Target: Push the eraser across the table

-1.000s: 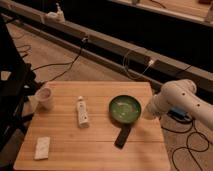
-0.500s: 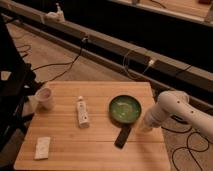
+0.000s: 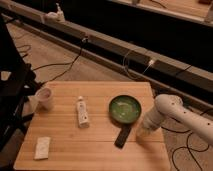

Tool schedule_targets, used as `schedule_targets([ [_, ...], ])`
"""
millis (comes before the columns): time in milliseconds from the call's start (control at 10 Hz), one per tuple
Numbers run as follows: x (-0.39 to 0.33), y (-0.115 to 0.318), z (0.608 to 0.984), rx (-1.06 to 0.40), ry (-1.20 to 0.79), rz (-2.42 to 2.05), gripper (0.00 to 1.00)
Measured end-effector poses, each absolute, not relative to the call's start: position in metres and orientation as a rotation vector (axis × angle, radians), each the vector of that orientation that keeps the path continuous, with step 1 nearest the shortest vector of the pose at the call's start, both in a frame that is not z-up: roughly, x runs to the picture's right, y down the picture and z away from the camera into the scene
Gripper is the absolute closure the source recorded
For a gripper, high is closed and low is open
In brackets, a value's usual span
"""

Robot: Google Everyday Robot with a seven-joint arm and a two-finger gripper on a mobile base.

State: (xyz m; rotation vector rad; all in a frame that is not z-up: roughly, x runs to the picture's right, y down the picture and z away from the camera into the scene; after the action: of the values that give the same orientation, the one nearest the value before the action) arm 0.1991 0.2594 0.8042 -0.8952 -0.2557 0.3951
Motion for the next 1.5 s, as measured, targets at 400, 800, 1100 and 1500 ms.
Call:
schedule_targets([
  [400,0.184,0.252,0.826,-0.932,-0.272,0.342,1.00],
  [800,0.154,0.236,0.833,-0.936,-0.320,0.259,1.00],
  [1100,0.121,0.232,0.816,-0.953,-0.391,0.195,1.00],
  [1500,0.102,0.239,0.792,-0.959,-0.444,0.166,1.00],
])
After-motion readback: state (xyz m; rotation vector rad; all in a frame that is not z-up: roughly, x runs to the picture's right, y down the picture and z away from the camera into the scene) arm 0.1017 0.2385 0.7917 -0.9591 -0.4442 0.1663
